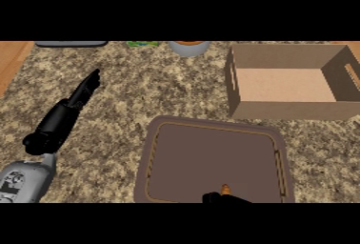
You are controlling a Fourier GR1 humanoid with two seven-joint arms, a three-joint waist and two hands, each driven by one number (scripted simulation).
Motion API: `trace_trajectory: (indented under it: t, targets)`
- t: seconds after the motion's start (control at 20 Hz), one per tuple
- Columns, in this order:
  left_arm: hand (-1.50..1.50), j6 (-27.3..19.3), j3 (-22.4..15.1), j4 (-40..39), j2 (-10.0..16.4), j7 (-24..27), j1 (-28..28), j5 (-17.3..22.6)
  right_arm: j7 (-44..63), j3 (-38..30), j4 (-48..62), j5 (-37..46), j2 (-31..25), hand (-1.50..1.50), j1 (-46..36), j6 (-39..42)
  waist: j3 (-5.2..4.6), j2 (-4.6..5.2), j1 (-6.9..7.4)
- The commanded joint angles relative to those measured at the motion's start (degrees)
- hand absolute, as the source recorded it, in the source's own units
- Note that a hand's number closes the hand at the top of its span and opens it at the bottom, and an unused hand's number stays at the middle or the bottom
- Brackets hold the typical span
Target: Pick the croissant from the tray and place it in the cardboard box
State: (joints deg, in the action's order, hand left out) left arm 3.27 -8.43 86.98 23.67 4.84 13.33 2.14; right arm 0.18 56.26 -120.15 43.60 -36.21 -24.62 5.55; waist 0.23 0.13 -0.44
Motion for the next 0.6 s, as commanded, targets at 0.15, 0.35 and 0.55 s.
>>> trace_trajectory:
  t: [0.15,0.35,0.55]
  targets:
    - [0.00,-0.1,0.1,1.3,-0.8,-0.6,-1.8,-0.1,-7.0,-21.0,-7.0,-14.8,-11.2,1.50,8.8,-7.9,-0.08,-0.10,-0.74]
    - [0.00,0.0,0.5,0.3,-0.5,1.8,-2.2,-1.0,-5.1,-33.3,1.3,-28.2,-8.4,1.50,8.2,-7.9,-0.15,0.38,0.30]
    - [0.00,1.6,0.1,2.1,-0.5,1.0,-3.2,-0.6,-3.8,-41.4,8.0,-33.3,-8.4,1.50,6.0,-5.4,-0.20,0.03,0.85]
